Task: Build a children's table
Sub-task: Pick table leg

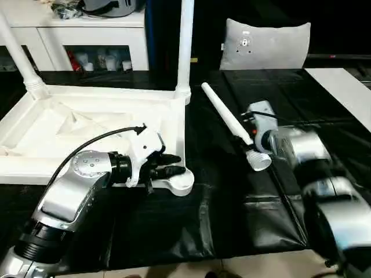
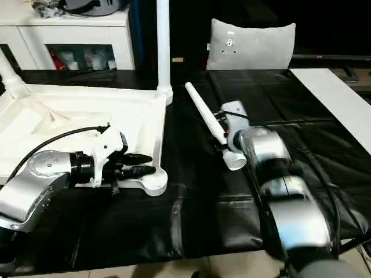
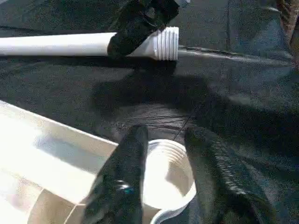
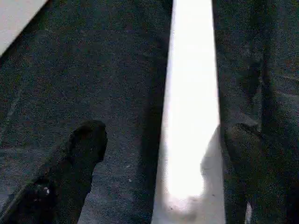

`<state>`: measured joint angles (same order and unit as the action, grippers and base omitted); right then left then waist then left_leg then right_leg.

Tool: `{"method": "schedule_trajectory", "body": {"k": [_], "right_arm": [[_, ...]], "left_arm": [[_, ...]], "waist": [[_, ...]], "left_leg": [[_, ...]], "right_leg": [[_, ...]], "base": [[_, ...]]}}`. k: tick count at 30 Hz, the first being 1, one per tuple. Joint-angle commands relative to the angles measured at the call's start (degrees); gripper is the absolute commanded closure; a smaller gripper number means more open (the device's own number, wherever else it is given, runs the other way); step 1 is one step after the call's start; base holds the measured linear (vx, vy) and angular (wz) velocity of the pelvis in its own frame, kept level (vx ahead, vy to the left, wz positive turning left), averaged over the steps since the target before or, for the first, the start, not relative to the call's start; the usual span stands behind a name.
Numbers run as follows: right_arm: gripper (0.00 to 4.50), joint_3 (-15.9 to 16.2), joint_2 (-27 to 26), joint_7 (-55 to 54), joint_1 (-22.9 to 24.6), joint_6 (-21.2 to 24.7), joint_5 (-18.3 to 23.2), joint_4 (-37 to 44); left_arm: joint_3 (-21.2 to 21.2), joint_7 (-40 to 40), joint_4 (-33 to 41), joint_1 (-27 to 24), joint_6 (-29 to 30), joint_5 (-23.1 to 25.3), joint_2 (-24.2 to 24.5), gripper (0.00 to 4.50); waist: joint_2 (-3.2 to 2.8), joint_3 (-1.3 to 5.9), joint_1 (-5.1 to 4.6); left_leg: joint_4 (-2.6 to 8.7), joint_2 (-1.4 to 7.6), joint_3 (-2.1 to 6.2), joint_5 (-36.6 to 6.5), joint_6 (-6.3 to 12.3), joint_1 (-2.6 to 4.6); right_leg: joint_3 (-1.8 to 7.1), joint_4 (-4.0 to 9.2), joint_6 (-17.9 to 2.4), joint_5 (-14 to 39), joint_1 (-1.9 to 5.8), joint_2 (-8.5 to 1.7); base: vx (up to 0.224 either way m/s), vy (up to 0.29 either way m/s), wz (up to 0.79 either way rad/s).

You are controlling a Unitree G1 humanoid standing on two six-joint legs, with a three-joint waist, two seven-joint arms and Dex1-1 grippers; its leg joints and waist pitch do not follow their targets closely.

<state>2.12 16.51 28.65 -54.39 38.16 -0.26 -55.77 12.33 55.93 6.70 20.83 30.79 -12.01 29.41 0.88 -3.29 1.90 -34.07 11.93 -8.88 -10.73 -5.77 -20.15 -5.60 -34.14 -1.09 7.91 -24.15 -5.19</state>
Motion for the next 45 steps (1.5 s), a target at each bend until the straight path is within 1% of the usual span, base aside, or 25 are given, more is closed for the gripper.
{"method": "schedule_trajectory", "body": {"k": [1, 4, 5, 7, 8, 9, 10, 13, 14, 15, 18, 19, 20, 24, 25, 27, 34, 37, 38, 39, 40, 41, 42, 43, 45], "right_arm": [[0.38, 0.1, 0.8, 0.4, -1.8, 1.2, -0.7, -2.4], [0.67, 0.4, 1.1, 1.0, -3.2, 2.1, -1.3, -4.8], [0.80, 0.9, 1.6, 2.0, -4.3, 2.6, -1.8, -7.3], [0.83, 1.2, 1.8, 2.6, -4.8, 2.6, -1.9, -9.0], [0.99, 1.4, 1.9, 2.9, -5.1, 2.5, -2.0, -9.7], [0.99, 1.5, 1.9, 3.1, -5.3, 2.4, -2.1, -10.2], [1.18, 1.5, 1.9, 3.1, -5.3, 2.4, -2.1, -10.2], [1.34, 1.8, 2.0, 4.2, -5.7, 1.8, -2.4, -11.7], [1.59, 1.8, 2.0, 4.6, -6.0, 1.2, -2.6, -12.6], [1.59, 1.8, 2.0, 4.6, -6.0, 1.2, -2.6, -12.6], [1.75, 2.0, 2.2, 5.3, -6.3, 0.8, -3.0, -13.6], [2.00, 2.2, 2.3, 5.8, -6.4, 0.7, -3.2, -14.0], [2.00, 2.3, 2.4, 6.2, -6.5, 0.6, -3.5, -14.3], [2.28, 3.0, 2.7, 7.2, -6.5, 0.2, -3.7, -15.1], [2.28, 3.0, 2.8, 7.2, -6.5, 0.2, -3.8, -15.1], [2.45, 3.0, 2.9, 7.4, -6.5, -0.2, -3.9, -15.5], [2.55, 2.9, 3.2, 8.3, -6.4, -0.7, -4.1, -16.1], [2.55, 1.5, 3.6, 7.5, -6.4, -1.3, -3.2, -15.9], [2.55, 0.2, 3.8, 6.6, -6.6, -1.6, -2.3, -15.8], [2.55, -1.2, 3.9, 5.8, -6.8, -1.7, -1.3, -15.5], [2.55, -2.3, 4.0, 5.3, -6.9, -1.8, -0.5, -15.3], [2.55, -4.2, 4.3, 4.1, -7.1, -1.8, 1.0, -14.8], [2.55, -6.8, 4.7, 1.8, -7.2, -1.9, 2.9, -14.0], [2.55, -6.8, 4.7, 1.8, -7.2, -1.9, 2.9, -14.0], [2.55, -10.4, 5.1, -1.3, -7.0, -2.3, 5.7, -12.4]], "left_arm": [[0.6, -0.1, 2.0, 0.5, 0.7, -0.6, 0.5, 2.63], [0.7, -0.3, 2.5, 0.4, 1.4, -0.9, 0.7, 2.43], [0.9, -0.3, 2.7, 0.3, 1.8, -0.7, 0.8, 2.28], [1.1, -0.3, 2.7, 0.3, 1.9, -0.5, 0.7, 2.22], [1.1, -0.3, 2.7, 0.2, 1.9, -0.4, 0.6, 2.09], [1.2, -0.3, 2.7, 0.3, 2.0, -0.4, 0.6, 2.09], [1.2, -0.3, 2.7, 0.3, 2.0, -0.4, 0.6, 1.90], [1.5, -0.4, 3.0, 0.2, 2.5, -0.6, 0.6, 1.73], [1.6, -0.4, 3.2, 0.2, 2.9, -0.8, 0.8, 1.47], [1.6, -0.4, 3.2, 0.2, 2.9, -0.8, 0.8, 1.47], [1.8, -0.2, 3.3, 0.1, 3.3, -0.9, 1.0, 1.35], [1.8, -0.1, 3.3, 0.1, 3.4, -1.0, 1.2, 1.14], [1.8, 0.0, 3.3, 0.1, 3.5, -1.0, 1.2, 1.14], [2.0, 0.1, 3.3, 0.1, 3.7, -1.1, 1.5, 0.76], [2.1, 0.1, 3.3, 0.1, 3.7, -1.1, 1.5, 0.76], [2.1, 0.0, 3.4, 0.1, 3.9, -1.1, 1.5, 0.59], [2.3, -0.1, 3.4, 0.1, 3.9, -1.0, 1.6, 0.02], [2.2, -0.4, 3.3, 0.1, 3.6, -1.0, 1.4, 0.00], [2.1, -0.7, 3.3, 0.0, 3.4, -1.0, 1.2, 0.00], [2.0, -1.0, 3.2, 0.0, 3.3, -0.9, 1.1, 0.00], [1.9, -1.2, 3.2, -0.1, 3.1, -0.8, 1.0, 0.00], [1.8, -1.6, 3.1, -0.1, 2.8, -0.6, 0.8, 0.00], [1.7, -2.0, 3.0, -0.1, 2.6, -0.5, 0.4, 0.00], [1.7, -2.0, 3.0, -0.1, 2.6, -0.5, 0.4, 0.00], [1.2, -2.7, 2.8, 0.0, 2.2, -0.6, -0.2, 0.00]], "waist": [[-0.17, 3.87, 0.12], [-0.22, 3.78, 0.14], [0.01, 3.83, -0.01], [-0.05, 3.74, -0.01], [-0.06, 3.71, 0.09], [0.25, 3.73, 0.06], [0.18, 3.79, 0.10], [0.15, 3.81, 0.16], [0.14, 3.82, 0.17], [0.24, 3.81, 0.11], [0.19, 3.85, 0.16], [0.18, 3.82, 0.15], [0.24, 3.88, 0.18], [0.21, 3.81, 0.22], [0.18, 3.80, 0.25], [0.23, 3.80, 0.21], [0.19, 3.80, 0.18], [0.22, 3.82, 0.18], [0.34, 3.82, 0.17], [0.30, 3.85, 0.19], [0.53, 3.91, 0.16], [0.43, 3.94, 0.22], [0.81, 3.94, 0.20], [0.71, 3.95, 0.29], [0.72, 3.98, 0.29]], "left_leg": [[3.80, 0.42, -0.63, -15.4, -0.36, -0.19], [3.78, 0.43, -0.66, -15.7, -0.55, -0.18], [3.73, 0.43, -0.64, -15.6, -0.49, -0.28], [3.69, 0.44, -0.65, -16.0, -0.52, -0.32], [3.61, 0.42, -0.70, -16.2, -0.56, -0.24], [3.61, 0.44, -0.71, -16.1, -0.50, -0.30], [3.59, 0.42, -0.66, -15.9, -0.50, -0.35], [3.59, 0.52, -0.67, -15.2, -0.37, -0.41], [3.57, 0.53, -0.68, -15.1, -0.34, -0.47], [3.55, 0.52, -0.68, -15.0, -0.34, -0.52], [3.51, 0.53, -0.73, -14.4, -0.27, -0.56], [3.53, 0.52, -0.73, -14.5, -0.23, -0.56], [3.48, 0.54, -0.75, -14.3, -0.20, -0.61], [3.45, 0.55, -0.76, -14.6, -0.10, -0.60], [3.48, 0.57, -0.75, -14.6, -0.13, -0.58], [3.45, 0.56, -0.74, -14.8, -0.20, -0.55], [3.44, 0.58, -0.71, -14.9, -0.12, -0.60], [3.38, 0.54, -0.75, -14.8, -0.09, -0.59], [3.37, 0.54, -0.73, -14.8, -0.13, -0.59], [3.38, 0.53, -0.71, -14.7, -0.16, -0.56], [3.36, 0.54, -0.76, -14.5, -0.12, -0.49], [3.34, 0.51, -0.74, -14.1, -0.06, -0.54], [3.35, 0.52, -0.79, -13.6, 0.05, -0.59], [3.33, 0.50, -0.76, -13.5, 0.01, -0.56], [3.25, 0.43, -0.81, -13.0, -0.03, -0.66]], "right_leg": [[2.35, 3.57, -10.9, 21.0, 3.45, -2.26], [2.33, 3.69, -10.7, 21.8, 3.36, -2.23], [2.29, 3.62, -10.5, 22.4, 3.44, -2.21], [2.27, 3.70, -10.3, 23.0, 3.39, -2.22], [2.26, 3.88, -9.9, 24.0, 3.29, -2.28], [2.25, 3.87, -9.8, 24.1, 3.33, -2.26], [2.24, 3.76, -9.7, 24.1, 3.39, -2.31], [2.21, 3.72, -9.6, 24.0, 3.32, -2.33], [2.21, 3.76, -9.6, 23.9, 3.35, -2.35], [2.20, 3.73, -9.7, 24.0, 3.35, -2.34], [2.23, 3.63, -9.9, 23.4, 3.33, -2.33], [2.21, 3.65, -9.9, 23.5, 3.34, -2.29], [2.21, 3.57, -10.0, 23.2, 3.39, -2.30], [2.19, 3.57, -10.1, 23.4, 3.35, -2.29], [2.19, 3.60, -10.1, 23.4, 3.34, -2.32], [2.18, 3.66, -10.0, 23.9, 3.32, -2.34], [2.14, 3.61, -10.0, 23.8, 3.35, -2.30], [2.17, 3.67, -10.0, 23.8, 3.33, -2.32], [2.16, 3.65, -9.9, 24.2, 3.34, -2.37], [2.17, 3.65, -9.8, 24.2, 3.34, -2.37], [2.22, 3.70, -9.7, 24.0, 3.32, -2.39], [2.19, 3.56, -9.9, 23.4, 3.35, -2.33], [2.20, 3.55, -9.9, 22.8, 3.35, -2.32], [2.20, 3.49, -9.9, 22.8, 3.37, -2.37], [2.16, 3.37, -10.1, 21.8, 3.38, -2.27]], "base": [[0.000, 0.000, 0.00], [0.000, 0.000, 0.00], [0.000, 0.000, 0.00], [0.000, 0.000, 0.00], [0.000, 0.000, 0.00], [0.000, 0.000, 0.00], [0.000, 0.000, 0.00], [0.000, 0.000, 0.00], [0.000, 0.000, 0.00], [0.000, 0.000, 0.00], [0.000, 0.000, 0.00], [0.000, 0.000, 0.00], [0.000, 0.000, 0.00], [0.000, 0.000, 0.00], [0.000, 0.000, 0.00], [0.000, 0.000, 0.00], [0.000, 0.000, 0.00], [0.000, 0.000, 0.00], [0.000, 0.000, 0.00], [0.000, 0.000, 0.00], [0.000, 0.000, 0.00], [0.000, 0.000, 0.00], [0.000, 0.000, 0.00], [0.000, 0.000, 0.00], [0.000, 0.000, 0.00]]}}
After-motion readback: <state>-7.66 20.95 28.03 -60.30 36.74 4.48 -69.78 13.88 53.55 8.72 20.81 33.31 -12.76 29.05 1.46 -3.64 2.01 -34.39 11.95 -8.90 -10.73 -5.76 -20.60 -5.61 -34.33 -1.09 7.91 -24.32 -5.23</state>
